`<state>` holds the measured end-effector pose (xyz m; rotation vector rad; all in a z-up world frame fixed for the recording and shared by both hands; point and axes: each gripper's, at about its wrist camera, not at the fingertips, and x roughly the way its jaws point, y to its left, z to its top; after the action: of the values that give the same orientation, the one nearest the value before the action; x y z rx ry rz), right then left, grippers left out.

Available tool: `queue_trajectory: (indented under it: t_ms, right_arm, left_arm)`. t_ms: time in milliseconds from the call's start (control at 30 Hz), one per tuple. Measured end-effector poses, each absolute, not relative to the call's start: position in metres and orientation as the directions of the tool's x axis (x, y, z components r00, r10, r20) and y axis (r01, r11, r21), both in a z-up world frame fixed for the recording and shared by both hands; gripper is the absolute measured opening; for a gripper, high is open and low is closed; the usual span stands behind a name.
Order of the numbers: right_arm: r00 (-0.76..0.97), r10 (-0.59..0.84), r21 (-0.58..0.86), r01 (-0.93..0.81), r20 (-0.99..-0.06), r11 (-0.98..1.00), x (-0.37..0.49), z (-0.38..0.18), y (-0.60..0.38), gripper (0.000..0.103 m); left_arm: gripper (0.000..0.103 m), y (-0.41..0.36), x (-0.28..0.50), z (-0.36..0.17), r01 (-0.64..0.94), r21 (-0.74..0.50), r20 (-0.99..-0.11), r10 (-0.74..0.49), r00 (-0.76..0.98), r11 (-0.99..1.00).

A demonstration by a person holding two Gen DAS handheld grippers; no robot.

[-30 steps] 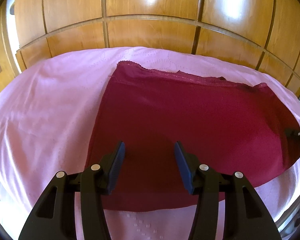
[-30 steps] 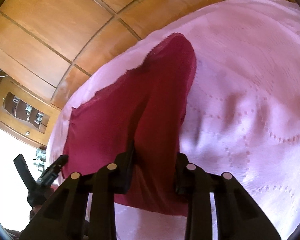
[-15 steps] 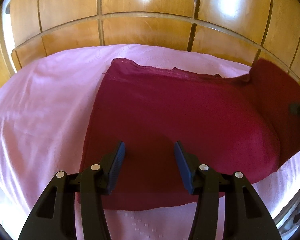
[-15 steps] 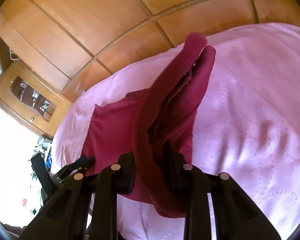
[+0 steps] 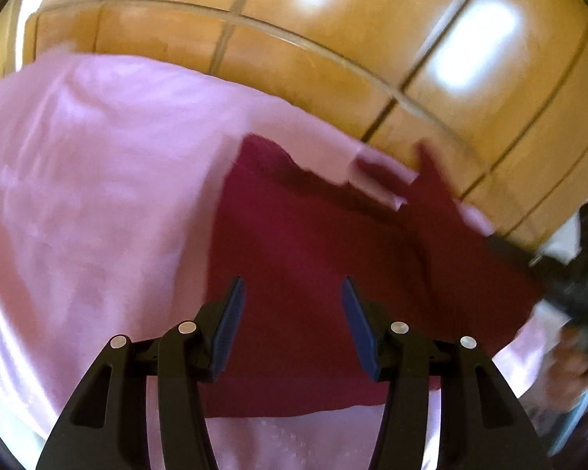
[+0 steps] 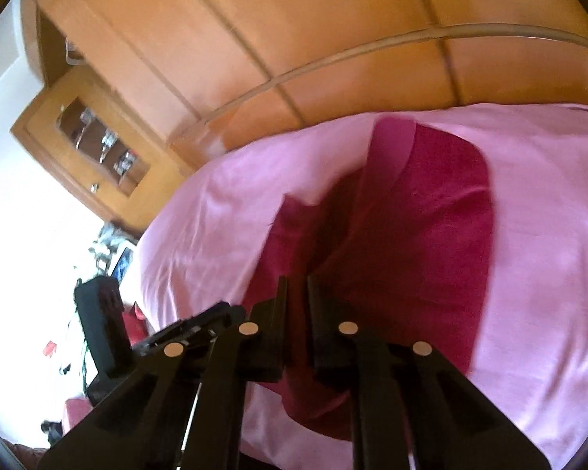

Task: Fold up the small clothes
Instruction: 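Grasp the folded shirt edge with the right gripper and fold it toward the left gripper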

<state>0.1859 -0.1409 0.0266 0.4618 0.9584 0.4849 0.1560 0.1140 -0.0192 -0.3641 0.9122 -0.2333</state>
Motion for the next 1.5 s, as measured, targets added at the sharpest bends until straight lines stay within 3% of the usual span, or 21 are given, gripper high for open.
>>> queue_trajectory:
  t_ms: [133,233,367,433,500,633,700,967,1167,1200,1233,1267,1300,1367,1500]
  right_arm:
    - [0.427,0.583,0.549,-0.215,-0.691,0.808,0.195,0.007,-0.105,0.008]
    - [0.426,0.606,0.566,-0.234,-0.672,0.791,0.191,0.005,-0.103,0.000]
    - [0.407,0.636,0.567,-0.291,-0.656,0.771,0.182,0.005,-0.101,0.000]
    - [0.393,0.655,0.557,-0.345,-0.645,0.755,0.172,0.009,-0.096,0.009]
    - [0.397,0.667,0.542,-0.390,-0.630,0.744,0.160,0.014,-0.093,0.038]
    - [0.425,0.671,0.537,-0.402,-0.608,0.742,0.127,0.020,-0.118,0.050]
    - [0.448,0.662,0.546,-0.374,-0.601,0.750,0.111,0.018,-0.139,0.064]
    - [0.489,0.533,0.522,-0.172,-0.691,0.835,0.079,-0.022,-0.192,0.071]
    - [0.485,0.514,0.526,-0.123,-0.707,0.841,0.083,-0.038,-0.200,0.072]
    - [0.485,0.514,0.526,-0.123,-0.708,0.841,0.083,-0.039,-0.200,0.073]
    - [0.485,0.513,0.526,-0.122,-0.708,0.842,0.079,-0.040,-0.204,0.074]
    - [0.484,0.514,0.528,-0.120,-0.709,0.841,0.080,-0.041,-0.204,0.074]
    - [0.481,0.515,0.531,-0.115,-0.709,0.839,0.081,-0.042,-0.205,0.075]
    - [0.476,0.510,0.528,-0.107,-0.716,0.842,0.076,-0.042,-0.204,0.075]
    - [0.488,0.500,0.516,-0.114,-0.716,0.849,0.075,-0.035,-0.209,0.075]
  left_arm:
    - [0.051,0.142,0.158,-0.012,-0.005,-0.465,-0.703,-0.366,0.610,0.885]
    - [0.051,0.150,0.157,-0.013,-0.006,-0.485,-0.699,-0.384,0.604,0.874]
    - [0.051,0.146,0.174,-0.019,0.019,-0.597,-0.668,-0.509,0.543,0.802]
    - [0.060,0.136,0.186,-0.019,0.045,-0.630,-0.653,-0.560,0.509,0.776]
    - [0.066,0.123,0.199,-0.019,0.058,-0.635,-0.655,-0.577,0.489,0.770]
    - [0.073,0.099,0.219,-0.024,0.083,-0.664,-0.650,-0.629,0.428,0.743]
    - [0.075,0.086,0.232,-0.033,0.081,-0.651,-0.674,-0.624,0.395,0.755]
    - [0.079,0.046,0.269,-0.052,0.052,-0.709,-0.667,-0.693,0.274,0.703]
    - [0.082,0.007,0.278,-0.046,0.124,-0.628,-0.737,-0.638,0.224,0.768]
    - [0.080,0.004,0.279,-0.047,0.139,-0.614,-0.746,-0.629,0.218,0.777]
    - [0.072,0.000,0.277,-0.048,0.161,-0.597,-0.757,-0.618,0.211,0.786]
    - [0.048,-0.006,0.277,-0.047,0.193,-0.574,-0.770,-0.604,0.203,0.796]
    - [0.033,-0.011,0.277,-0.045,0.224,-0.555,-0.780,-0.595,0.195,0.801]
    - [0.026,-0.019,0.269,-0.033,0.279,-0.497,-0.791,-0.561,0.244,0.822]
    - [0.024,-0.006,0.255,0.017,0.354,-0.455,-0.736,-0.569,0.366,0.817]
